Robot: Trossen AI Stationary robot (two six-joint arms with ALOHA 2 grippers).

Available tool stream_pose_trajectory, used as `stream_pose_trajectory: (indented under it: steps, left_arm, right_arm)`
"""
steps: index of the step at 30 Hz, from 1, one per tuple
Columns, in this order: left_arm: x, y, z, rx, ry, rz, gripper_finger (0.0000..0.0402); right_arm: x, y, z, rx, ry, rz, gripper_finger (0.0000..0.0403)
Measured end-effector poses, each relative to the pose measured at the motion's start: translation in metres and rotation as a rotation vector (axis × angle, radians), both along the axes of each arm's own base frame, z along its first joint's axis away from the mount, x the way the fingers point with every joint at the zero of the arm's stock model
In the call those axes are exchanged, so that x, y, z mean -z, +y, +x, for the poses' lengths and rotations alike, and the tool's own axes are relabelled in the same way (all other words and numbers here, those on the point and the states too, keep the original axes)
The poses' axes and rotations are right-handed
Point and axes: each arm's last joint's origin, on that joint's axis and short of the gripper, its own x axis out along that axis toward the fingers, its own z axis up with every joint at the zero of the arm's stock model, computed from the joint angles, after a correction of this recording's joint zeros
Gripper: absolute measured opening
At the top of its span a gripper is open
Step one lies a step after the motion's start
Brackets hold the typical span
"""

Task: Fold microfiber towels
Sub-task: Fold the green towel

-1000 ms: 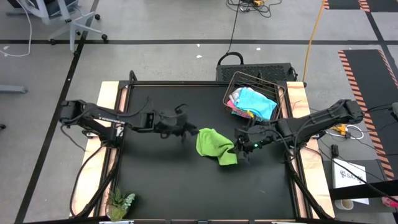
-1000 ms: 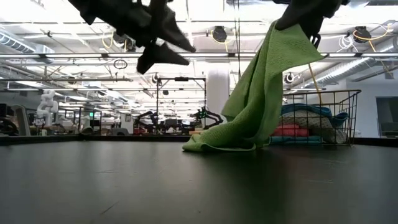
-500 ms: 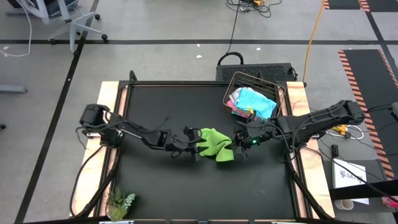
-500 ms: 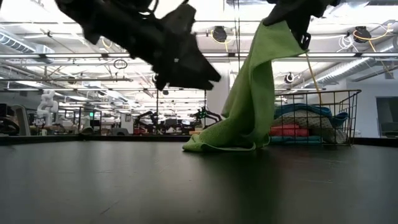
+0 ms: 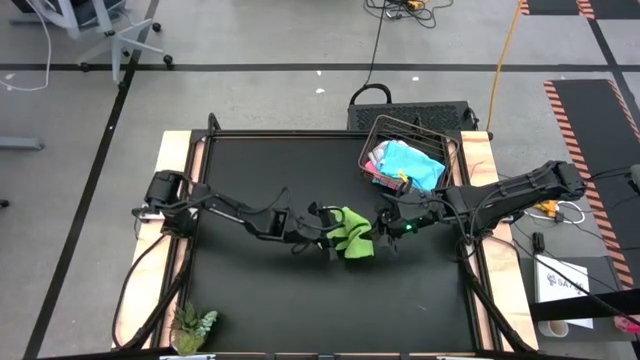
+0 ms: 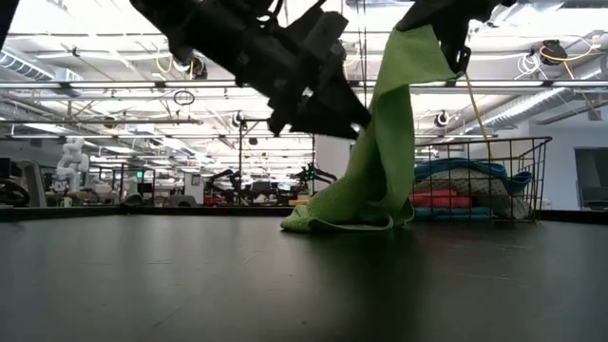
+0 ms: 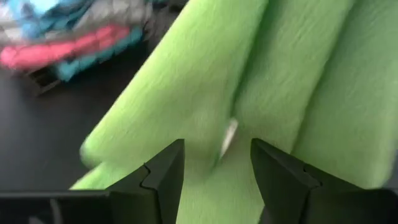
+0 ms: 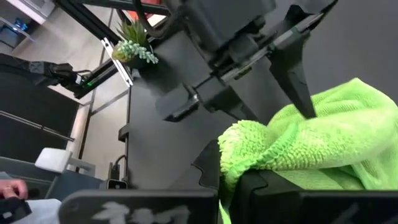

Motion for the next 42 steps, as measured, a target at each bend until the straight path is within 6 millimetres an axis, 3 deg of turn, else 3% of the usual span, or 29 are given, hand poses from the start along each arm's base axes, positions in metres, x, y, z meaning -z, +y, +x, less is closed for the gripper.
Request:
stream_pose_trajectory:
  steps: [8,18,23,30,42]
  left_arm:
    - [0.000,0.010,-0.001,-0.082,0.024,0.040,0.0206]
    - [0.000,0.030,0.001,-0.175,0.005,-0.055,0.0203]
    - [-0.001,0.033,0.002,-0.176,-0.005,-0.051,0.0156]
    - [-0.003,0.029,0.004,-0.063,-0.014,-0.043,0.0019]
    - [-0.008,0.045,0.003,-0.085,-0.028,-0.049,0.0002]
  right_arm:
    - [-0.001,0.000,0.001,0.000,-0.014,0.002,0.0000]
    - [-0.003,0.000,0.002,-0.004,-0.035,0.000,0.0000]
    - [-0.003,0.000,0.002,-0.010,-0.038,-0.010,0.0000]
    - [-0.003,0.000,0.002,-0.012,-0.039,-0.014,0.0000]
    - [-0.003,0.002,0.001,-0.043,-0.034,0.013,0.0000]
